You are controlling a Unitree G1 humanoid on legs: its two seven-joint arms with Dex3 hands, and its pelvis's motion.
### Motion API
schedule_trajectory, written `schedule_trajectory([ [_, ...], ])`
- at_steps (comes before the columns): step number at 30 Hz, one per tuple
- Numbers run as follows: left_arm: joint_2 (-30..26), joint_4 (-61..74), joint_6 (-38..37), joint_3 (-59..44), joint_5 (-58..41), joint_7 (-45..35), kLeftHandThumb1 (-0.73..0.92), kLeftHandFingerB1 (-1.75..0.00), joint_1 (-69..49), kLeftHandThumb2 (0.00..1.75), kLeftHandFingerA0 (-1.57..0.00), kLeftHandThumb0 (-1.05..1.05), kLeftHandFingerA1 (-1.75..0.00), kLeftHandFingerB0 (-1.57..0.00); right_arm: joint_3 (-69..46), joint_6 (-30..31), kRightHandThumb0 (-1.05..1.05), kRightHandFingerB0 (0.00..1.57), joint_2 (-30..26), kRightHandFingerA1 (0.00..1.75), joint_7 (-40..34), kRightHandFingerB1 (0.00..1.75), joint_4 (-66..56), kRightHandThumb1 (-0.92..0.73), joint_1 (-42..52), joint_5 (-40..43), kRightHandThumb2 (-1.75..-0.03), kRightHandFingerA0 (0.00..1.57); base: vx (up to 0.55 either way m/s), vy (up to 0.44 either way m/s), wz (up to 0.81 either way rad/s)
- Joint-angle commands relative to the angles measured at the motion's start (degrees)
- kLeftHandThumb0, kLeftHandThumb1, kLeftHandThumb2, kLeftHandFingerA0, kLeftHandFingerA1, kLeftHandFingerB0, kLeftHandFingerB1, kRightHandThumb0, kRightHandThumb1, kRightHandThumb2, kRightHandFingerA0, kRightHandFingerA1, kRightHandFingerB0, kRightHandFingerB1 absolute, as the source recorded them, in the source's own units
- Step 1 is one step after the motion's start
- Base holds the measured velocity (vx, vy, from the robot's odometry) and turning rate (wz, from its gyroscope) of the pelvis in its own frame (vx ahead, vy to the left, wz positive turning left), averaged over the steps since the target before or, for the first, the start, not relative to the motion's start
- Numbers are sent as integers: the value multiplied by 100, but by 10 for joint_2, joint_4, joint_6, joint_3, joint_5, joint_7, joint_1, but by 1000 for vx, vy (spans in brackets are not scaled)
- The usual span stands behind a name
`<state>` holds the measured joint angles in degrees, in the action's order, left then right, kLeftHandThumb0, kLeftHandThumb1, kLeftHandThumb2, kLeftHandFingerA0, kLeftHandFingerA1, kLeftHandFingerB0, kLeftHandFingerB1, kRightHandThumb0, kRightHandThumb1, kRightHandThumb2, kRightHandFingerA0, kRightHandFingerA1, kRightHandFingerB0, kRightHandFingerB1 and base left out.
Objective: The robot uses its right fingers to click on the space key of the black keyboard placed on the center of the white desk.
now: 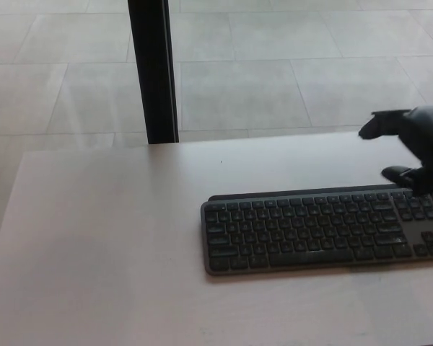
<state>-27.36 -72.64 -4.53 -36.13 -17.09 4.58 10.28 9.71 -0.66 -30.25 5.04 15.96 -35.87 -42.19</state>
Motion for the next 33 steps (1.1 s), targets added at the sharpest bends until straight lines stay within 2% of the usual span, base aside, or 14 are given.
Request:
schedule_trajectory([
  [1,-15,-4,-2,-3,-8,3,69,-54,-10,61,-71,-49,-67,-55,-208,43,-33,65,-87,121,66,41,38,-55,11,190,-56,91,0,0,0],
  [2,-15,-3,-3,-3,-8,1,69,-54,-11,61,-71,-49,-67,-55,-221,41,-33,65,-91,121,65,41,45,-55,17,197,-56,91,0,0,0],
  [3,-15,-5,-2,-4,-9,1,69,-54,-11,61,-71,-49,-65,-55,-243,33,-34,55,-100,109,58,58,54,-41,30,204,-83,93,0,0,0],
  [6,-14,-3,-4,-4,-9,3,70,-54,-13,61,-70,-49,-64,-54,-332,34,-34,68,-116,133,40,45,54,-54,97,227,-56,94,0,0,0],
  [12,-12,-2,-5,-9,-13,-2,69,-54,-12,61,-70,-49,-65,-54,-478,35,-44,67,-96,141,-1,56,91,-49,194,276,-62,109,0,0,0],
  [17,-13,-3,-5,-9,-13,-1,69,-54,-9,61,-72,-50,-65,-56,-563,41,-34,66,-61,155,-44,53,134,-47,229,317,-65,103,0,0,0],
  [20,-13,-4,-7,-6,-9,4,69,-55,-10,60,-72,-50,-64,-59,-617,29,-30,68,-35,149,-79,56,163,-47,235,350,-62,100,0,0,0],
  [21,-12,-3,-3,-13,-17,5,67,-55,-8,60,-70,-49,-63,-59,-651,23,-27,64,-20,128,-80,59,179,-48,238,386,-64,86,0,0,0],
  [22,-12,-2,-3,-15,-19,5,68,-55,-9,61,-71,-49,-64,-58,-677,17,-27,63,-7,146,-85,62,194,-45,241,410,-69,95,0,0,0],
  [24,-11,-2,-4,-15,-18,0,69,-55,-11,61,-68,-48,-63,-55,-704,27,-31,63,9,146,-108,62,211,-55,246,420,-65,93,0,0,0],
  [25,-11,-3,-3,-15,-19,1,69,-54,-10,61,-69,-49,-61,-56,-712,28,-32,63,17,133,-115,60,213,-57,247,423,-62,79,0,0,0],
  [28,-11,-2,-7,-10,-14,-4,71,-55,-11,61,-67,-49,-63,-53,-750,42,-28,56,46,127,-137,63,221,-55,237,448,-65,79,0,0,0],
  [29,-11,-2,-7,-10,-13,-4,70,-54,-12,61,-68,-49,-64,-53,-761,50,-31,56,50,147,-137,64,227,-52,236,460,-67,99,0,0,0],
  [33,-12,-3,-7,-14,-17,-5,70,-55,-16,61,-69,-48,-65,-54,-831,90,-34,68,58,150,-160,77,285,-56,214,510,-67,111,0,0,0],
])
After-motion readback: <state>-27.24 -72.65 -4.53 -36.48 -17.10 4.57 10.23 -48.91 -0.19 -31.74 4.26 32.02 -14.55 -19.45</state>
